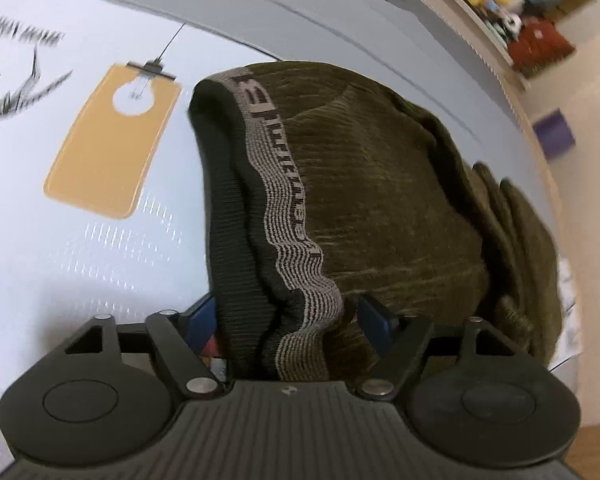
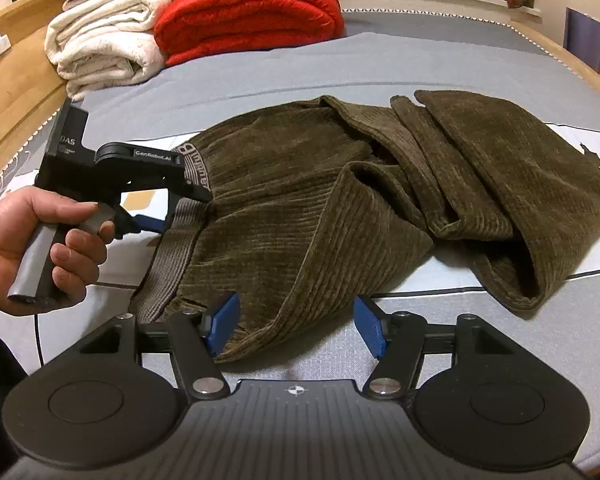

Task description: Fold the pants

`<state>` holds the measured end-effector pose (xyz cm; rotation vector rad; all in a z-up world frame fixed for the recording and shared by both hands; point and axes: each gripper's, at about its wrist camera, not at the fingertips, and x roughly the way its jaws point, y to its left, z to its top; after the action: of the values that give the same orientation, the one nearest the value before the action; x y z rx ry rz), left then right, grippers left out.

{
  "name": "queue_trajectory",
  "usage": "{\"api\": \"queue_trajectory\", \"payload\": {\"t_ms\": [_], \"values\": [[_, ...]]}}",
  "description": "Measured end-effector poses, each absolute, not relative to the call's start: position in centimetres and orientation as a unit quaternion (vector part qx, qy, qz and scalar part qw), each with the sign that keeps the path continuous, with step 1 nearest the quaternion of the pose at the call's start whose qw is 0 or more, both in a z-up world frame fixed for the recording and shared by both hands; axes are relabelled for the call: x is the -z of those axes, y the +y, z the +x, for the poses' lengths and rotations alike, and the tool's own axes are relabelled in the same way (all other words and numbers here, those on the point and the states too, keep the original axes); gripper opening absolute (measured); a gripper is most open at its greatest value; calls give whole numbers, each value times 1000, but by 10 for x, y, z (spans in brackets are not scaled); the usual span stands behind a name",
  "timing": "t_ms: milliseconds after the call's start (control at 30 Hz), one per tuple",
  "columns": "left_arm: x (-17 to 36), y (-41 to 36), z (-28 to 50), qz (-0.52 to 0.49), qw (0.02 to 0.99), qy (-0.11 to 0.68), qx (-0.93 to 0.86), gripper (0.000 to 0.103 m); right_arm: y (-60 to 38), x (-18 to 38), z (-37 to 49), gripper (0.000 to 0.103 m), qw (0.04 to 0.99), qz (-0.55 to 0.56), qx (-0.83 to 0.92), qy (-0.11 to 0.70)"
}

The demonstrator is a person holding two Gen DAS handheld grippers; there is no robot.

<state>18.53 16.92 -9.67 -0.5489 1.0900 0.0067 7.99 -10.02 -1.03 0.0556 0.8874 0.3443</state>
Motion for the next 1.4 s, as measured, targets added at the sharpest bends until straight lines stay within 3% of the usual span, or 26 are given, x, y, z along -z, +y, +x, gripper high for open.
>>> {"api": "queue_trajectory", "payload": {"t_ms": [33,100,167,367,500,633,700,767,867,933,1000,1133,1233,1300,1333,1367,1400], "values": [[95,167,185,-237,826,511,-6,62,-101,11,82,65,888,29,-162,430],[90,165,182,-206,841,501,1,37,-101,14,84,65,886,34,-155,436],[80,164,180,-185,855,485,6,21,-101,17,85,65,885,37,-148,440],[44,176,153,-151,894,422,-6,17,-96,22,81,65,890,32,-124,438],[36,202,130,-136,893,424,-63,16,-93,21,72,65,894,25,-122,431],[26,227,103,-43,896,409,-165,15,-88,20,61,65,899,1,-125,419],[24,236,93,6,887,407,-219,0,-87,19,56,65,902,-10,-124,414],[24,252,85,28,869,408,-277,0,-89,18,52,64,904,-18,-123,410],[20,272,73,-60,875,407,-257,3,-96,11,52,64,908,-20,-123,401],[13,267,70,-82,888,390,-229,8,-101,6,56,64,911,-21,-122,393],[11,259,69,-113,898,388,-175,23,-106,2,64,64,915,-27,-117,386],[18,241,76,-170,894,410,-57,28,-103,8,90,65,909,-48,-106,400],[25,221,77,-204,882,423,35,41,-92,24,113,65,898,-81,-98,421],[28,202,77,-210,868,440,98,64,-84,38,124,63,890,-109,-97,432],[30,192,78,-203,864,445,118,65,-81,44,128,58,885,-122,-100,437],[29,178,77,-183,864,448,138,65,-79,48,131,42,882,-135,-100,440],[28,166,74,-161,866,449,149,65,-80,50,136,33,881,-149,-95,439]]}}
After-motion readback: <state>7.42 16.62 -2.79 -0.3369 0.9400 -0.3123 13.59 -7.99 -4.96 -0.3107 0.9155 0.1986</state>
